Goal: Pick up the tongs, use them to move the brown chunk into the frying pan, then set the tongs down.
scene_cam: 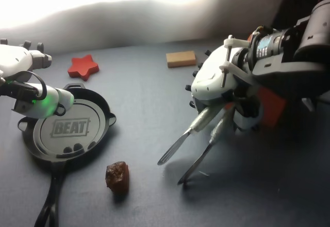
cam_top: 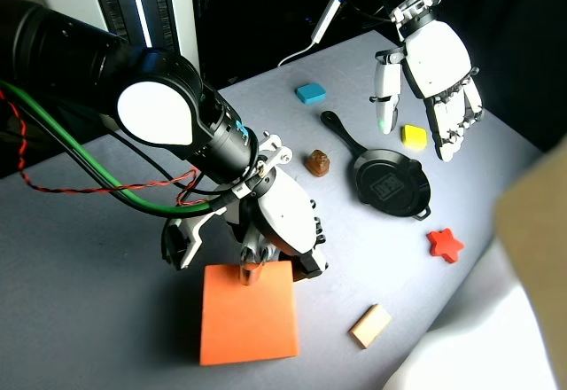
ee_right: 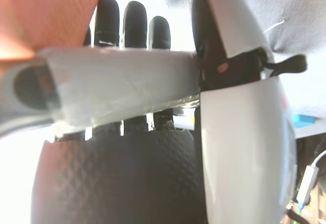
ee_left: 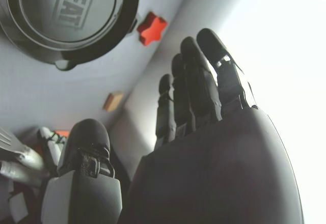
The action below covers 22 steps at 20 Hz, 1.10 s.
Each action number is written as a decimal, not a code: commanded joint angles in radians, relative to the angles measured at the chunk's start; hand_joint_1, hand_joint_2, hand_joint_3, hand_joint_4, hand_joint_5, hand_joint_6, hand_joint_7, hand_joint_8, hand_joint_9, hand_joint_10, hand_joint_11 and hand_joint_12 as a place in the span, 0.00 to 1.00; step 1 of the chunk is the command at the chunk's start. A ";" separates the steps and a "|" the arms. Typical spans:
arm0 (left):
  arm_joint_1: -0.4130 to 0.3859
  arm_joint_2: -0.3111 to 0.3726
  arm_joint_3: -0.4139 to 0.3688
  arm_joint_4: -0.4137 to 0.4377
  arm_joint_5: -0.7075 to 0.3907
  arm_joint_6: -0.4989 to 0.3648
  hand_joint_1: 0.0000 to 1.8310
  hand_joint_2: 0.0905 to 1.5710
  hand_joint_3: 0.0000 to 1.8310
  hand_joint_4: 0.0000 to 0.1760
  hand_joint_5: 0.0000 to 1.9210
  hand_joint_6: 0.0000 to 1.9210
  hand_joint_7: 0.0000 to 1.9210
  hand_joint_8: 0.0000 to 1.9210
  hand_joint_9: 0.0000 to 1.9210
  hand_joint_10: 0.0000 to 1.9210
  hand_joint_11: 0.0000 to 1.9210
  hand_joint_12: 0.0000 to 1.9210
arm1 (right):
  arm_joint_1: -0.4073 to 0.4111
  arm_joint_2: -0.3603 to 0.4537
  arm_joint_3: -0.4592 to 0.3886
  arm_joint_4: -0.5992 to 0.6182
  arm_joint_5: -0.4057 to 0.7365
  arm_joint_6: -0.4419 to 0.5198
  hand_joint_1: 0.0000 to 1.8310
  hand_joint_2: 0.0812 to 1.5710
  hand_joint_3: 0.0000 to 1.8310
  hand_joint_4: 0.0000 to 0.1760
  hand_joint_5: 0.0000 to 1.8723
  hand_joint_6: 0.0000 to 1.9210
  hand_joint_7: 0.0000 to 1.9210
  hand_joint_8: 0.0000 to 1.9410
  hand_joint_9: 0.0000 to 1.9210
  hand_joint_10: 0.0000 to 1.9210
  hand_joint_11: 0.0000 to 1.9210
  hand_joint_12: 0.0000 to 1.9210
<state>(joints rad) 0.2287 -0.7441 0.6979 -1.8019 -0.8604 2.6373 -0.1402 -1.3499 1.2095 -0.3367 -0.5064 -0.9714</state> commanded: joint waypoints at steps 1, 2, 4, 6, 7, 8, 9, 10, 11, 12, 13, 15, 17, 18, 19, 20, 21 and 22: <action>-0.007 0.010 0.006 0.073 -0.023 0.002 0.10 0.81 0.00 0.29 0.08 0.00 0.14 0.00 0.17 0.00 0.00 0.52 | 0.020 0.008 -0.005 -0.023 0.073 0.002 0.63 0.65 0.08 0.00 0.43 0.04 0.46 0.01 0.35 0.22 0.13 0.77; -0.008 0.010 0.006 0.074 -0.023 0.002 0.11 0.81 0.00 0.28 0.09 0.00 0.14 0.00 0.18 0.00 0.00 0.52 | 0.026 0.009 -0.005 -0.023 0.073 0.005 0.62 0.65 0.07 0.00 0.43 0.03 0.46 0.01 0.35 0.22 0.12 0.78; -0.008 0.010 0.004 0.076 -0.023 0.002 0.11 0.81 0.00 0.27 0.09 0.00 0.13 0.00 0.18 0.00 0.00 0.50 | 0.037 0.009 -0.005 -0.023 0.071 0.006 0.62 0.66 0.07 0.00 0.43 0.04 0.46 0.01 0.35 0.23 0.13 0.78; -0.007 0.010 0.004 0.079 -0.022 0.002 0.11 0.81 0.00 0.30 0.08 0.00 0.14 0.00 0.18 0.00 0.00 0.50 | 0.046 0.010 -0.005 -0.023 0.059 0.017 0.64 0.67 0.06 0.00 0.45 0.04 0.48 0.01 0.37 0.24 0.14 0.77; -0.006 0.010 0.004 0.080 -0.022 0.002 0.10 0.81 0.00 0.29 0.08 0.00 0.13 0.00 0.17 0.00 0.00 0.50 | 0.055 0.012 -0.005 -0.023 0.045 0.042 0.64 0.67 0.06 0.00 0.46 0.04 0.49 0.01 0.37 0.24 0.15 0.77; -0.005 0.010 0.004 0.083 -0.022 0.001 0.10 0.81 0.00 0.28 0.08 0.00 0.13 0.00 0.16 0.00 0.00 0.50 | 0.063 0.014 -0.006 -0.024 0.034 0.062 0.63 0.67 0.05 0.00 0.46 0.05 0.49 0.02 0.37 0.25 0.15 0.77; -0.003 0.010 0.005 0.086 -0.022 -0.003 0.11 0.81 0.00 0.30 0.08 0.00 0.13 0.00 0.17 0.00 0.00 0.50 | 0.071 0.018 -0.008 -0.024 0.023 0.087 0.64 0.67 0.05 0.00 0.46 0.04 0.49 0.01 0.37 0.25 0.15 0.78; 0.004 0.010 0.005 0.097 -0.022 -0.021 0.12 0.81 0.00 0.31 0.08 0.00 0.13 0.00 0.17 0.00 0.00 0.51 | 0.083 0.023 -0.012 -0.024 0.007 0.127 0.63 0.68 0.05 0.00 0.46 0.04 0.49 0.01 0.37 0.26 0.16 0.78; 0.013 0.010 0.005 0.114 -0.022 -0.048 0.11 0.81 0.00 0.33 0.07 0.00 0.13 0.00 0.17 0.00 0.00 0.51 | 0.093 0.030 -0.019 -0.024 -0.010 0.161 0.62 0.69 0.05 0.00 0.46 0.04 0.49 0.01 0.36 0.25 0.16 0.77; 0.021 0.010 0.005 0.129 -0.023 -0.072 0.11 0.81 0.00 0.33 0.06 0.00 0.13 0.00 0.16 0.00 0.00 0.49 | 0.101 0.038 -0.033 -0.033 -0.020 0.186 0.61 0.67 0.04 0.00 0.46 0.04 0.49 0.01 0.37 0.25 0.17 0.76; 0.027 0.010 0.005 0.140 -0.023 -0.090 0.10 0.81 0.00 0.34 0.06 0.00 0.12 0.00 0.16 0.00 0.00 0.49 | 0.108 0.051 -0.058 -0.087 -0.023 0.230 0.61 0.67 0.04 0.00 0.45 0.04 0.49 0.01 0.36 0.25 0.17 0.76; 0.032 0.010 0.005 0.144 -0.023 -0.094 0.11 0.81 0.00 0.38 0.05 0.00 0.12 0.00 0.15 0.00 0.00 0.49 | 0.124 0.081 -0.126 -0.228 -0.048 0.360 0.62 0.69 0.04 0.00 0.44 0.03 0.47 0.00 0.35 0.24 0.14 0.75; 0.033 0.010 0.006 0.146 -0.023 -0.094 0.10 0.81 0.00 0.35 0.06 0.00 0.11 0.00 0.15 0.00 0.00 0.49 | 0.140 0.099 -0.177 -0.344 -0.102 0.514 0.61 0.69 0.04 0.00 0.44 0.03 0.47 0.00 0.35 0.24 0.15 0.76; 0.033 0.010 0.006 0.151 -0.023 -0.094 0.10 0.81 0.00 0.33 0.06 0.00 0.12 0.00 0.15 0.00 0.00 0.49 | 0.147 0.107 -0.198 -0.380 -0.123 0.568 0.61 0.69 0.04 0.00 0.44 0.03 0.47 0.00 0.35 0.24 0.15 0.76; 0.033 0.009 0.006 0.152 -0.023 -0.094 0.09 0.81 0.00 0.35 0.06 0.00 0.11 0.00 0.15 0.00 0.00 0.50 | 0.155 0.113 -0.216 -0.391 -0.134 0.597 0.61 0.69 0.04 0.00 0.44 0.03 0.47 0.00 0.35 0.24 0.16 0.76; 0.031 0.009 0.006 0.152 -0.027 -0.094 0.05 0.82 0.00 0.37 0.04 0.00 0.10 0.00 0.14 0.00 0.00 0.48 | 0.162 0.120 -0.234 -0.391 -0.138 0.612 0.60 0.70 0.03 0.00 0.43 0.03 0.46 0.00 0.33 0.27 0.15 0.78; 0.029 0.008 0.006 0.152 -0.034 -0.094 0.05 0.82 0.00 0.37 0.04 0.00 0.09 0.00 0.14 0.00 0.00 0.47 | 0.167 0.122 -0.246 -0.391 -0.143 0.623 0.60 0.70 0.03 0.00 0.43 0.03 0.46 0.00 0.33 0.28 0.14 0.78; 0.028 0.008 0.006 0.152 -0.041 -0.094 0.05 0.82 0.00 0.36 0.04 0.00 0.10 0.00 0.14 0.00 0.00 0.47 | 0.171 0.122 -0.255 -0.391 -0.148 0.642 0.60 0.69 0.03 0.00 0.42 0.03 0.46 0.00 0.33 0.28 0.14 0.78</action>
<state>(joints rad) 0.2668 -0.7441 0.6987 -1.7248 -0.8589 2.5416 0.0132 -1.2316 0.9546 -0.6823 -0.7029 -0.3267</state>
